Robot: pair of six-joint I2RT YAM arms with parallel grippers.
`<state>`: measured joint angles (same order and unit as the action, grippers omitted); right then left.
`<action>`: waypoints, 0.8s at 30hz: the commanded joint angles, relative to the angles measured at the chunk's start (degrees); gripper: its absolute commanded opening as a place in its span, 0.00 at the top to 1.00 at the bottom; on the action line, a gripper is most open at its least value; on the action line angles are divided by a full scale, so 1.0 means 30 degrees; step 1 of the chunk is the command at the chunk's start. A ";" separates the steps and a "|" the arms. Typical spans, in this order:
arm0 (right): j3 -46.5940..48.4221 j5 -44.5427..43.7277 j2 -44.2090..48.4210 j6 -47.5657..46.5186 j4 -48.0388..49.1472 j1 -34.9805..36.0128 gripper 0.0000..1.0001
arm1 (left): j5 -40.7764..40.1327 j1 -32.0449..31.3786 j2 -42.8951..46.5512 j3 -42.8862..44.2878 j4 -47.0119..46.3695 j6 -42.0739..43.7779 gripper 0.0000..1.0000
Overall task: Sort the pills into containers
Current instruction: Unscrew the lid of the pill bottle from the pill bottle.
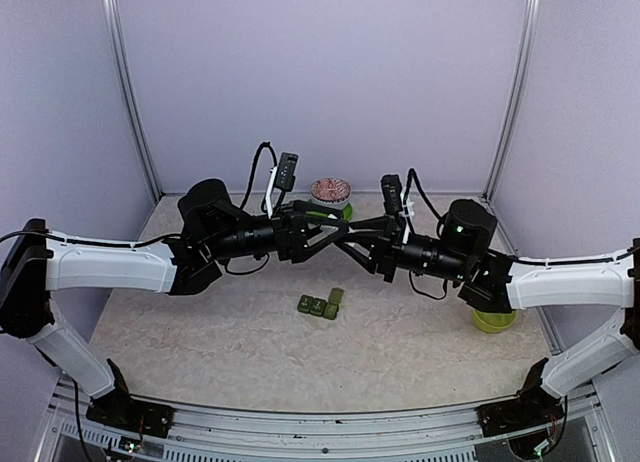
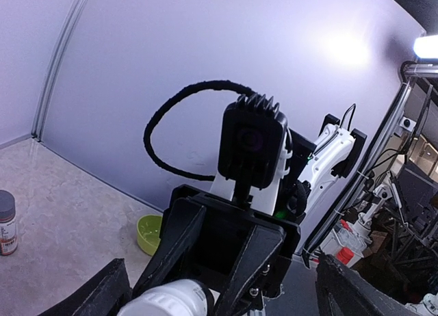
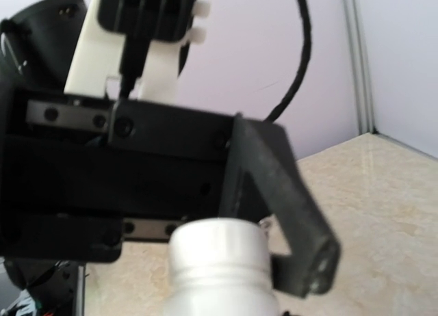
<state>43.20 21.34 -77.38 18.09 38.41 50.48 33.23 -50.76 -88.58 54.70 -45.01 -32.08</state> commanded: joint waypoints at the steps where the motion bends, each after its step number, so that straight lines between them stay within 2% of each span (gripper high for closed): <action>1: -0.0290 -0.1616 0.0806 -0.0191 -0.0023 -0.0015 0.79 | 0.0481 0.0046 0.0227 0.0366 -0.0033 0.0320 0.09; 9: -0.0254 -0.1747 0.1422 -0.0664 -0.0344 -0.0432 0.79 | 0.0449 0.0046 0.0590 0.0119 0.0196 0.0388 0.11; 14: -0.0072 0.0340 0.1669 -0.1546 -0.0244 -0.0449 0.79 | -0.0141 0.0183 0.0715 0.0156 0.0628 0.0494 0.08; 18: 0.0342 0.2189 0.0985 -0.1441 -0.0165 -0.0318 0.79 | -0.0331 0.0417 0.0702 0.0328 0.0538 0.0521 0.07; 24: 0.0600 0.2372 -0.0527 -0.0769 0.0758 0.0105 0.79 | -0.0028 0.0427 0.0275 0.0661 0.0062 0.0272 0.08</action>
<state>43.59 26.33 -76.40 14.61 37.74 50.02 32.67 -49.67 -87.96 54.72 -43.66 -31.48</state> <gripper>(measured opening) 0.310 0.926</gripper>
